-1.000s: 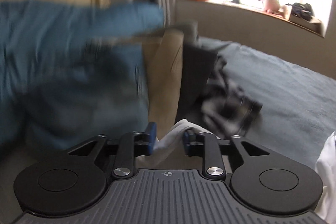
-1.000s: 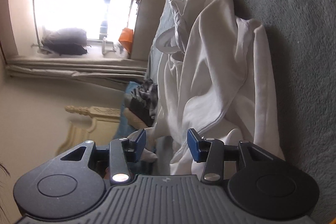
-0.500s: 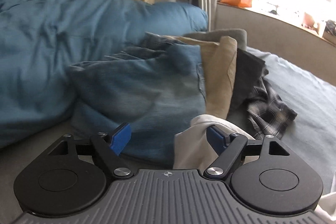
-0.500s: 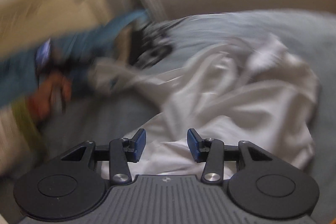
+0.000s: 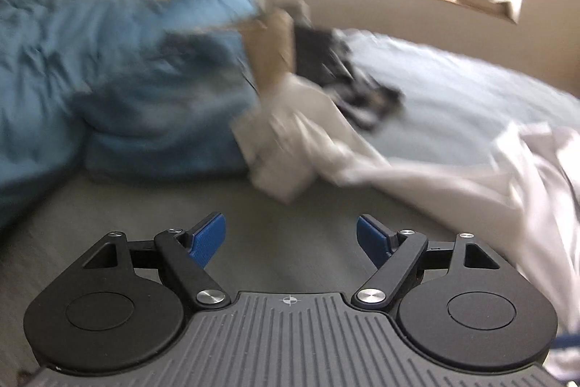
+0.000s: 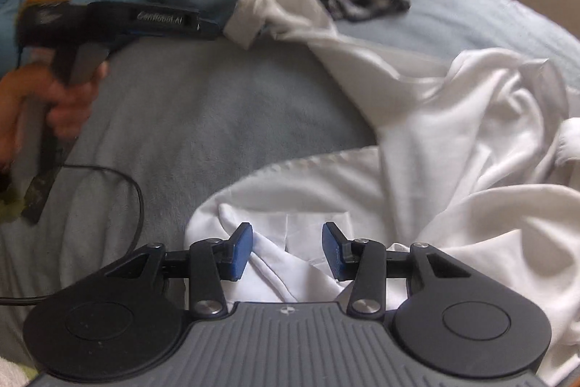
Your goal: Fold clothes
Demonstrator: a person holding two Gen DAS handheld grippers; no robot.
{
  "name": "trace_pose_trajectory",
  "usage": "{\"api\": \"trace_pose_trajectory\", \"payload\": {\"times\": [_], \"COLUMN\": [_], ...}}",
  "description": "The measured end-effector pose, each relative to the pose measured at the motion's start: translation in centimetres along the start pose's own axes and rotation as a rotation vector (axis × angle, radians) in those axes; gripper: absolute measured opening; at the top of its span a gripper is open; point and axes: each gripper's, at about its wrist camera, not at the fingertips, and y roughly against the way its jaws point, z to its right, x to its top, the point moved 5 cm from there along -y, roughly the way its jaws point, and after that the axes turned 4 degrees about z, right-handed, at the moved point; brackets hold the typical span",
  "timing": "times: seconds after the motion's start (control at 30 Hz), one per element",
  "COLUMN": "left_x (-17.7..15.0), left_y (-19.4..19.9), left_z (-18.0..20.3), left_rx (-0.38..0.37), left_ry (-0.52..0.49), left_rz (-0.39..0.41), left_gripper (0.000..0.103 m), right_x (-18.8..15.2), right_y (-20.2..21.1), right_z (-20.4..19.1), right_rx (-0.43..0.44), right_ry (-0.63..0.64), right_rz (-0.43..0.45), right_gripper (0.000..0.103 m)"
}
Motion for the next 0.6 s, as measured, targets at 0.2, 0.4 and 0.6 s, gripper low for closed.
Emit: {"api": "trace_pose_trajectory", "payload": {"times": [0.2,0.4,0.6], "left_x": [-1.9,-2.1,-3.2], "left_y": [-0.7,0.5,0.8], "left_z": [1.0,3.7,6.2], "left_rx": [-0.018,-0.125,-0.2], "left_ry": [-0.015,-0.051,-0.085], "left_rz": [-0.036,-0.019,-0.045], "left_gripper": [0.08,0.08,0.08], "right_x": [-1.1,-1.3,-0.8], "right_y": [-1.2,-0.2,6.0], "right_z": [-0.7,0.3,4.8], "right_rx": [-0.013,-0.041,-0.065], "right_ry": [0.009,-0.096,-0.363], "right_rz": [-0.055,0.014,0.234], "right_gripper": [0.043,0.002,0.0]}}
